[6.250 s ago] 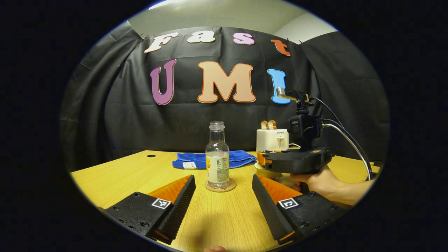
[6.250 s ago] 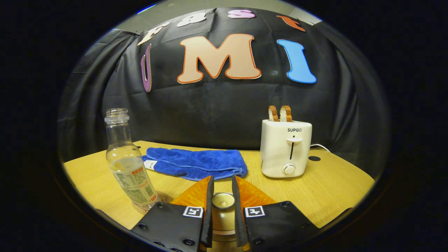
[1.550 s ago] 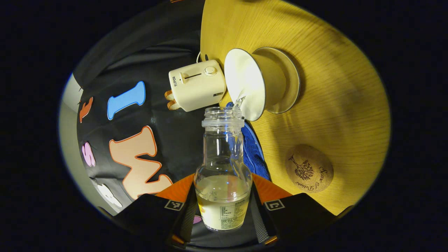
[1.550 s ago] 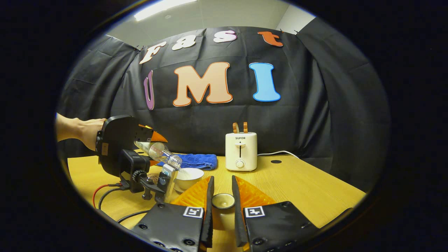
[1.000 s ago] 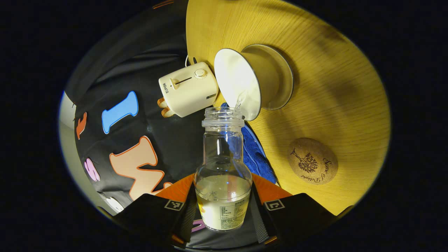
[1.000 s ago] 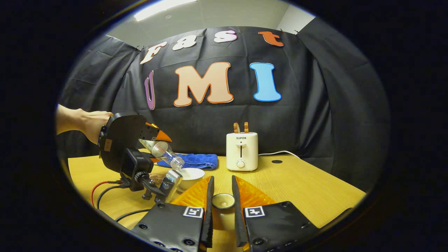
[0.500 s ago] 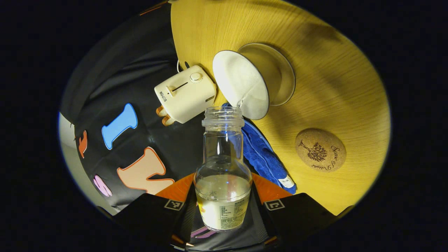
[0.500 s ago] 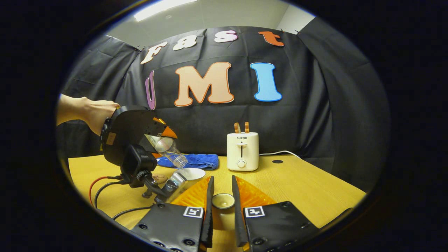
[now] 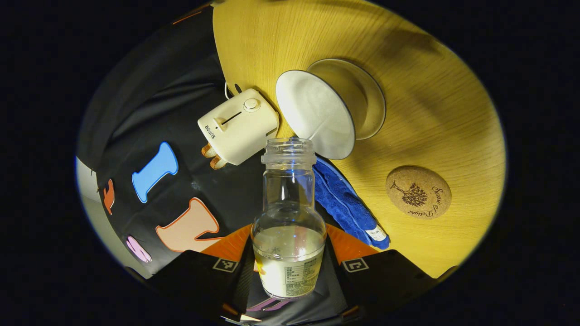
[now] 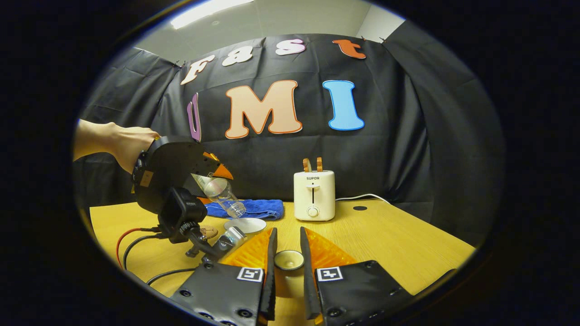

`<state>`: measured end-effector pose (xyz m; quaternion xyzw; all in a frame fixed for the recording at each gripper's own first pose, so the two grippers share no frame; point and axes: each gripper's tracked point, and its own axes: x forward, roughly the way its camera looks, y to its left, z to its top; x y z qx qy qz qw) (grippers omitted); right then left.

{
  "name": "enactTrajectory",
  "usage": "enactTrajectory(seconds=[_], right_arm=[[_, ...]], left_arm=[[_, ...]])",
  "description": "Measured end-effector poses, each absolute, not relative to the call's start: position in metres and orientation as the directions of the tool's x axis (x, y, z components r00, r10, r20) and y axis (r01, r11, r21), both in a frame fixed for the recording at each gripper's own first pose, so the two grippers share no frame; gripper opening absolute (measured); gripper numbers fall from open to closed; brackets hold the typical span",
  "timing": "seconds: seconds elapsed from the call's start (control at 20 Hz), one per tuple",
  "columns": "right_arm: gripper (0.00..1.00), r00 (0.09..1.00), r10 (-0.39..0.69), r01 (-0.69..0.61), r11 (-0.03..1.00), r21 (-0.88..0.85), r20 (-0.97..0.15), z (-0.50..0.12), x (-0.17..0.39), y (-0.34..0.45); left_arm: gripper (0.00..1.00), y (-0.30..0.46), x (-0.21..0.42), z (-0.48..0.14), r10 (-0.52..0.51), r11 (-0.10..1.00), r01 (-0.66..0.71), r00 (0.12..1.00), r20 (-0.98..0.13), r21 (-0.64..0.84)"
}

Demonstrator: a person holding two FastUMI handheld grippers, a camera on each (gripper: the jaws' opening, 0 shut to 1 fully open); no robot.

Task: Open the teacup lid with one hand, grasp the water bottle and pour water into the teacup with the other hand; after pouring, place the water bottle on the coaster and then close the teacup lid.

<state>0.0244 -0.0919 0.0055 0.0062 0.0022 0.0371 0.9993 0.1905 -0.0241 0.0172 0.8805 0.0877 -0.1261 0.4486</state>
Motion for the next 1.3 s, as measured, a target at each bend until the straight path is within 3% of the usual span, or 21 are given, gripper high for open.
enactTrajectory(seconds=[0.65,0.85,1.0,1.3], right_arm=[[0.28,0.997,0.078,-0.078,0.997,0.012,-0.004,0.005,0.024,-0.092],[0.28,0.997,0.078,-0.078,0.997,0.006,-0.003,0.005,0.024,-0.092],[0.28,0.997,0.078,-0.078,0.997,0.004,-0.003,0.006,0.024,-0.090],[0.29,0.997,0.077,-0.077,0.997,0.004,-0.003,0.005,0.024,-0.092]], left_arm=[[0.67,-0.021,0.192,0.013,0.036,-0.548,0.273,0.952,-0.303,0.791],[0.67,-0.023,0.192,0.006,0.009,-0.444,0.285,0.950,-0.313,0.850],[0.67,-0.022,0.188,-0.001,-0.015,-0.269,0.317,0.943,-0.333,0.909],[0.65,-0.009,0.200,-0.030,-0.065,0.347,0.290,0.956,-0.285,0.892]])
